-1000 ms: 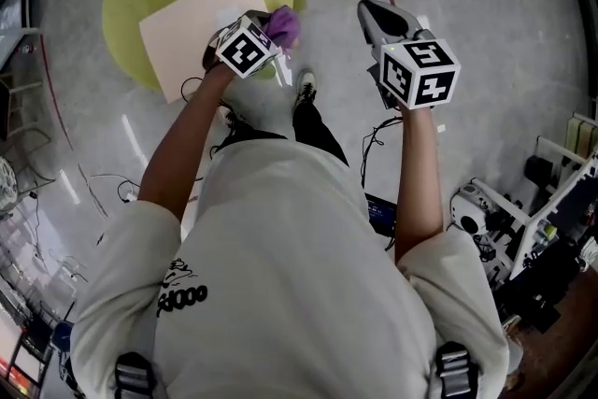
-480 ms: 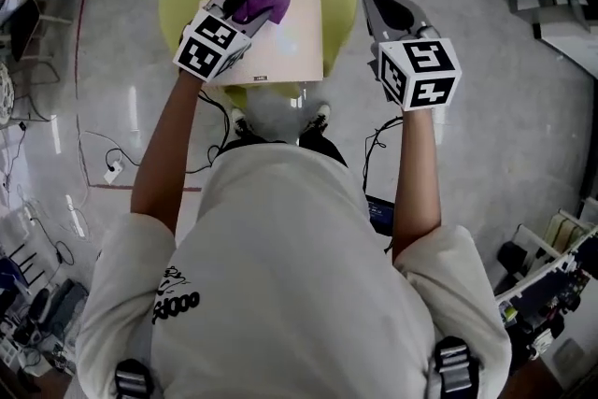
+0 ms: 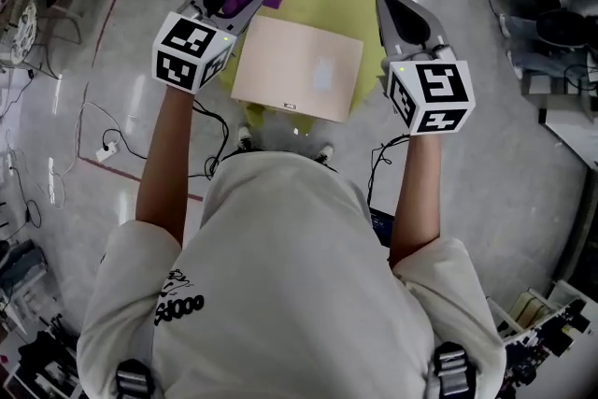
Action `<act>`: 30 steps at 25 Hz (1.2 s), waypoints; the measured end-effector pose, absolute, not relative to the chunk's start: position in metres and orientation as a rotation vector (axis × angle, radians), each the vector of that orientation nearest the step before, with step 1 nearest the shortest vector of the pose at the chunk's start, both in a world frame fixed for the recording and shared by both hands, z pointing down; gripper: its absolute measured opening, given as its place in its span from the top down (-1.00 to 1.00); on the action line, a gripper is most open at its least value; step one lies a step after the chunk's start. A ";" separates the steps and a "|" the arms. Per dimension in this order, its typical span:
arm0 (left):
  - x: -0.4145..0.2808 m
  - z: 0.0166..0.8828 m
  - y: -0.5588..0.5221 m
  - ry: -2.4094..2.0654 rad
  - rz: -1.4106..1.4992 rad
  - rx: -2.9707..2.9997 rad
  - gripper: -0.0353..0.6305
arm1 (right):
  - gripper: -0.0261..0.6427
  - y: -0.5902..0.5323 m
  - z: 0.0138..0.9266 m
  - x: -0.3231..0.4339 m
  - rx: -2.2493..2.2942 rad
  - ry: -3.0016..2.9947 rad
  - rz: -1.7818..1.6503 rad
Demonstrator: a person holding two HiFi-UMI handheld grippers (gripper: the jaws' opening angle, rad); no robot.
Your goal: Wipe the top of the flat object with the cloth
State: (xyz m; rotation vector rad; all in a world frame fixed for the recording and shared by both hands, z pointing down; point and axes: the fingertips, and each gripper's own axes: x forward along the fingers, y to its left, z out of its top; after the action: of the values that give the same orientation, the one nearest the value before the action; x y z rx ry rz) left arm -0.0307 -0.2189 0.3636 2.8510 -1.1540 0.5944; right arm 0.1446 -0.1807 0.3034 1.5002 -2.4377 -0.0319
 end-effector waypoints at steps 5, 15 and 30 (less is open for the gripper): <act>-0.046 0.337 -0.220 -1.207 0.553 2.911 0.49 | 0.89 -0.185 0.293 0.122 1.506 -2.456 -0.061; -0.035 0.324 -0.224 -1.191 0.569 2.999 0.49 | 0.89 -0.192 0.298 0.113 1.472 -2.451 -0.061; -0.021 0.344 -0.218 -1.105 0.598 3.003 0.49 | 0.89 -0.192 0.315 0.122 1.488 -2.434 -0.007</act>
State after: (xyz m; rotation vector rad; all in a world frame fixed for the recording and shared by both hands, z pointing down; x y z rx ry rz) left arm -0.0213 -0.2176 0.3438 3.0027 -1.1052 0.5983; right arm 0.1218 -0.1922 0.3152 1.4885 -2.4335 -0.0068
